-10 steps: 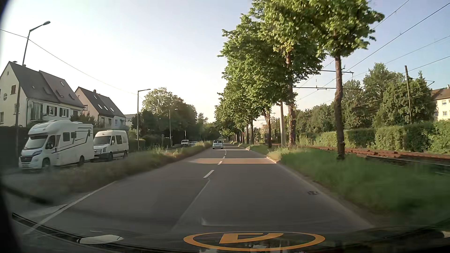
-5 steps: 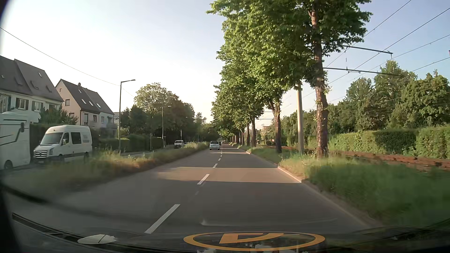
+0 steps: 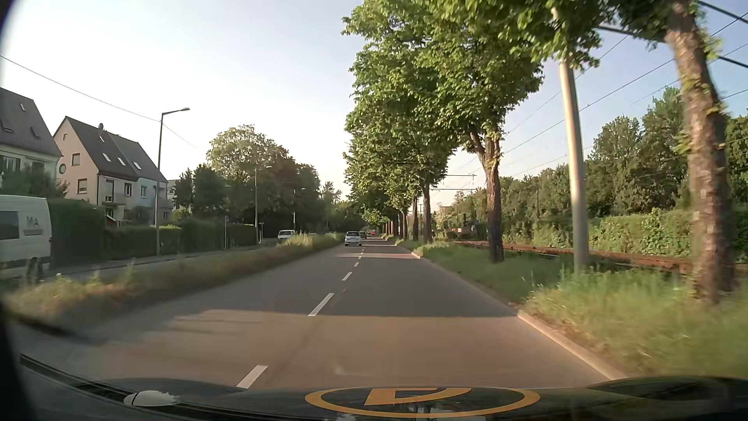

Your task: Follow the waypoints while adhering to traffic rules and regulations

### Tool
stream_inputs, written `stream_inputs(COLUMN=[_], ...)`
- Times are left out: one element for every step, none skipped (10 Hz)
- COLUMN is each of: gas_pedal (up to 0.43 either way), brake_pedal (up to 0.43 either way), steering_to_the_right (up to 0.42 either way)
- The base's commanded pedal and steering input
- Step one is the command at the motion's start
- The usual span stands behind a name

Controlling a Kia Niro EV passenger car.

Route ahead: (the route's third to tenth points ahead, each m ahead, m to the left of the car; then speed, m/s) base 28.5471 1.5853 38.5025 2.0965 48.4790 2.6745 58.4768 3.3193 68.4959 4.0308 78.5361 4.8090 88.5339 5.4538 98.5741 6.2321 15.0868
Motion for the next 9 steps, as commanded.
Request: stream_inputs(gas_pedal=[0.15,0.15,0.15,0.15,0.15,0.15,0.15,0.15,0.15], brake_pedal=[0.0,0.0,0.0,0.0,0.0,0.0,0.0,0.0,0.0], steering_to_the_right=[-0.012,-0.013,-0.013,-0.013,-0.013,-0.013,-0.013,-0.013,-0.013])
